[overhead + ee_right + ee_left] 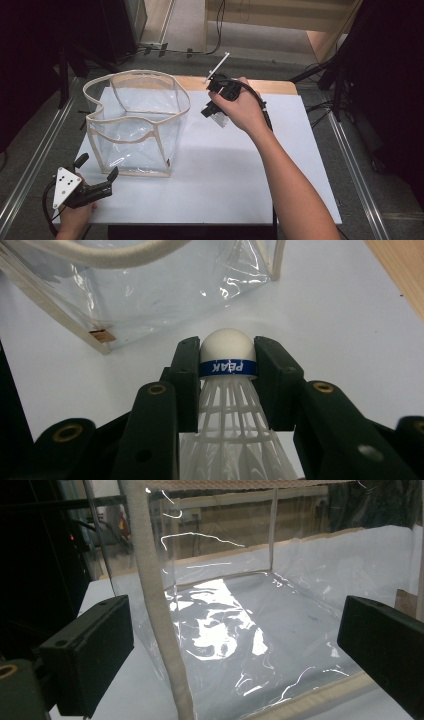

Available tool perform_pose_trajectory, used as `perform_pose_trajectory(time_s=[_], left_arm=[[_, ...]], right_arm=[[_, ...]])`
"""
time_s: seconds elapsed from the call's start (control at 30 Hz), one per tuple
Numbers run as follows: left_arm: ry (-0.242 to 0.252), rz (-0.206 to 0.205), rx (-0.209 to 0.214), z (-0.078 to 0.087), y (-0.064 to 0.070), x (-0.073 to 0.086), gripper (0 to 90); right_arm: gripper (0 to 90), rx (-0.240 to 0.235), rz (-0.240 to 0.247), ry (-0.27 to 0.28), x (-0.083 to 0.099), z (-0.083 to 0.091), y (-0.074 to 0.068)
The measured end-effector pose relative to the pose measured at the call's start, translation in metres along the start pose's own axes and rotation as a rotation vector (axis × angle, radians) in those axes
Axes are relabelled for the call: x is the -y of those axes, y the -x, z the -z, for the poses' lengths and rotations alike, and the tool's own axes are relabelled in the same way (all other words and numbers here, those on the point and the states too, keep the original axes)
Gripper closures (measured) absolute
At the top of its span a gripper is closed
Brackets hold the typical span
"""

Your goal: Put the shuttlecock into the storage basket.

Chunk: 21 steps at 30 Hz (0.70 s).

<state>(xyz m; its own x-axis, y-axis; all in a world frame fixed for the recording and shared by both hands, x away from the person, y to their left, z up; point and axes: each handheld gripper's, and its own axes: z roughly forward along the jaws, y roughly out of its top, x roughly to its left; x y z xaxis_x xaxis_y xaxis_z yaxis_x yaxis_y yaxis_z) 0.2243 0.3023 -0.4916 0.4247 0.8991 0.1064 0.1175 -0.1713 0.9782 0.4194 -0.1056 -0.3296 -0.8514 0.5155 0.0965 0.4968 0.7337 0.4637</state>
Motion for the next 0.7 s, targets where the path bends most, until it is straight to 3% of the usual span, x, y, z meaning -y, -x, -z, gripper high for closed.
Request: perform_pose_trajectory(time_s=[0.7], left_arm=[[0.005,0.005,0.001,0.000,0.000,0.000,2.3]], right_arm=[[62.4,0.008,0.022,0.039,-0.018,0.030,-0.003]])
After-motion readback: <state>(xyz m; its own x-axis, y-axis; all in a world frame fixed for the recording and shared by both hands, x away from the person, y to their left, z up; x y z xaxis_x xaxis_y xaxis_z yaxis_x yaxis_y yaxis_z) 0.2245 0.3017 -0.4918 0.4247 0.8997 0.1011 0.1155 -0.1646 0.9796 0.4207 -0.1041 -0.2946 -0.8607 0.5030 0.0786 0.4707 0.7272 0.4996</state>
